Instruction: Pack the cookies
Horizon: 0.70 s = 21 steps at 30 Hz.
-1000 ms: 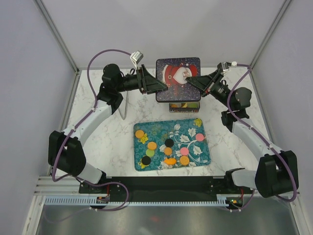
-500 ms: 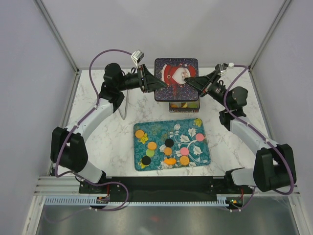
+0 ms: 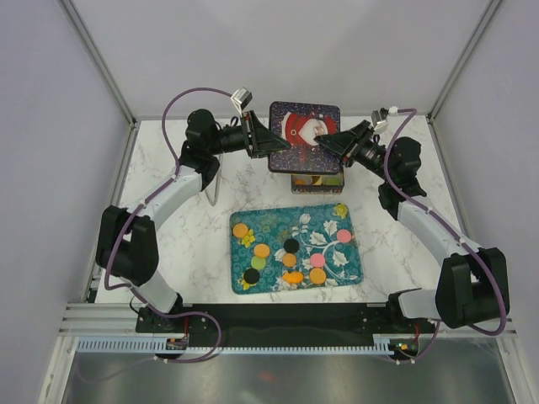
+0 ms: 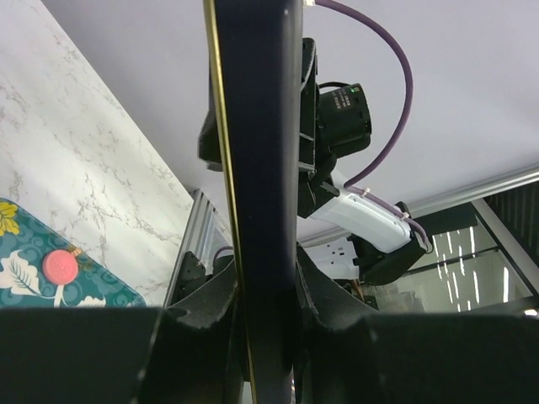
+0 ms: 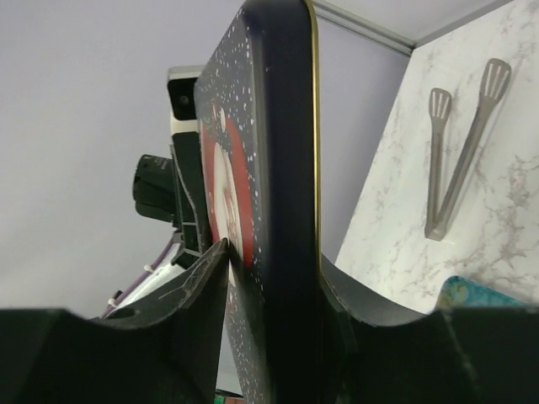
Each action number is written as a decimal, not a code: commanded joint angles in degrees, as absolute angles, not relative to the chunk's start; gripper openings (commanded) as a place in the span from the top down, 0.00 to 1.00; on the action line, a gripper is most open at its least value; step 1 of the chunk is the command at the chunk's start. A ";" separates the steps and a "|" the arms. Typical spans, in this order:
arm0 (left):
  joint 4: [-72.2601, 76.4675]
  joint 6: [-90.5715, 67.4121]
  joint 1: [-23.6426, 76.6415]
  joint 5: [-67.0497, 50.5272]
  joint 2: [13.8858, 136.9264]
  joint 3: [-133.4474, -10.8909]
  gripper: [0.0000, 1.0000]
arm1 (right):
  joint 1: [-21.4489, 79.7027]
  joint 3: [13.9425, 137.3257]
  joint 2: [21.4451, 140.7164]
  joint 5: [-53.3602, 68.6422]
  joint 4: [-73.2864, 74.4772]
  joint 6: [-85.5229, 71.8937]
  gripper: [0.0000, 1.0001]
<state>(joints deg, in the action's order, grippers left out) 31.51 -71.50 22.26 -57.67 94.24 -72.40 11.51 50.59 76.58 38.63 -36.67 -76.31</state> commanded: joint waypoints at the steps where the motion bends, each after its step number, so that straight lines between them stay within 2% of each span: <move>1: 39.29 -74.88 22.68 -58.01 94.31 -72.77 0.95 | 12.13 53.61 76.03 38.94 -27.53 -67.33 0.53; 4: 39.37 -74.97 22.68 -57.83 94.48 -72.95 0.96 | 11.95 54.14 74.98 37.45 -23.14 -62.51 0.44; 8: 39.29 -75.06 22.68 -57.31 94.57 -73.30 0.96 | 11.69 55.80 73.65 34.55 -15.66 -56.80 0.26; 11: 39.29 -75.06 22.76 -57.13 94.66 -73.21 0.97 | 11.25 56.16 73.04 33.84 -13.97 -55.81 0.19; 21: 39.46 -75.58 22.41 -56.52 94.66 -73.48 0.98 | 11.08 56.78 72.95 32.17 -10.64 -53.35 0.13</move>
